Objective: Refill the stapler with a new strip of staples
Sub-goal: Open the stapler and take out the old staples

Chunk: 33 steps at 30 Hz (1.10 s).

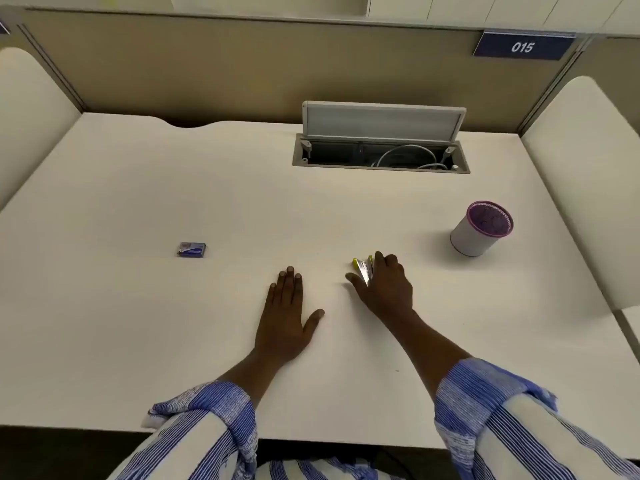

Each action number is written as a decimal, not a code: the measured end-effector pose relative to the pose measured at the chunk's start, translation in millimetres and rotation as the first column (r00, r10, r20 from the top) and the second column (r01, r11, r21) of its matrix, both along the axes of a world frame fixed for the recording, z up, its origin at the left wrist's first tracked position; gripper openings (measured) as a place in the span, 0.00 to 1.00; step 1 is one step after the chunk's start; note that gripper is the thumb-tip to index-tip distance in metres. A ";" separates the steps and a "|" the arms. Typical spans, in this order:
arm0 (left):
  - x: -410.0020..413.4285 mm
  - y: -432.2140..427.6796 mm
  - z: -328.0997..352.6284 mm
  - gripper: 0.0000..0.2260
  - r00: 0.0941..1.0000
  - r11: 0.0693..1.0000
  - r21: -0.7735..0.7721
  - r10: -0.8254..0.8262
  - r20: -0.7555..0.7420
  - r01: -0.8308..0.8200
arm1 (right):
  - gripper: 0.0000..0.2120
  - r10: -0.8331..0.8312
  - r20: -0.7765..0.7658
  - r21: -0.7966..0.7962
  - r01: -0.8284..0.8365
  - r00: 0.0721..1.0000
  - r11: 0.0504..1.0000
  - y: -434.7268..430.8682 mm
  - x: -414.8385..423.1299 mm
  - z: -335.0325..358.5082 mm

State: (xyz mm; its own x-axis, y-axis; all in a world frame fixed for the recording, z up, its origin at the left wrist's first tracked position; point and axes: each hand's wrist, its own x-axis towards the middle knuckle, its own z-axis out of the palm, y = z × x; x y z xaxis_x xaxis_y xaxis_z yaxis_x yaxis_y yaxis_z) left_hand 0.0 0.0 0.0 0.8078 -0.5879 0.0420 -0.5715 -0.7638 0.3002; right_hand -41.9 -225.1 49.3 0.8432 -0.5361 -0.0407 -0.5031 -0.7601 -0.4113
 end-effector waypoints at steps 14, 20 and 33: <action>2.3 1.0 -2.4 0.38 1.000 1.000 -0.006 -0.002 -0.003 0.002 | 0.14 -0.297 0.009 0.948 0.086 0.955 0.305 6.5 11.0 30.0; 2.5 0.7 -2.0 0.38 1.000 1.000 0.007 0.003 -0.008 -0.003 | 0.23 -0.177 -0.011 0.939 -0.051 0.984 -0.340 21.4 1.2 56.9; 1.6 1.3 2.2 0.37 1.000 1.000 -0.001 0.006 -0.012 -0.006 | 0.24 -0.160 0.025 0.834 -0.109 0.987 -0.541 38.3 -4.7 73.9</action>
State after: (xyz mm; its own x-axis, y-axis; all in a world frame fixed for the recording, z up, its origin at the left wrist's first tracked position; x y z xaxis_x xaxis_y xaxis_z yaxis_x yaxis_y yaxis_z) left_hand 1.6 1.3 2.2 0.8118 -0.5830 0.0326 -0.5630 -0.7668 0.3082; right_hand -46.6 -186.8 123.3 0.8954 0.1891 -0.4032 -0.3645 0.8314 -0.4195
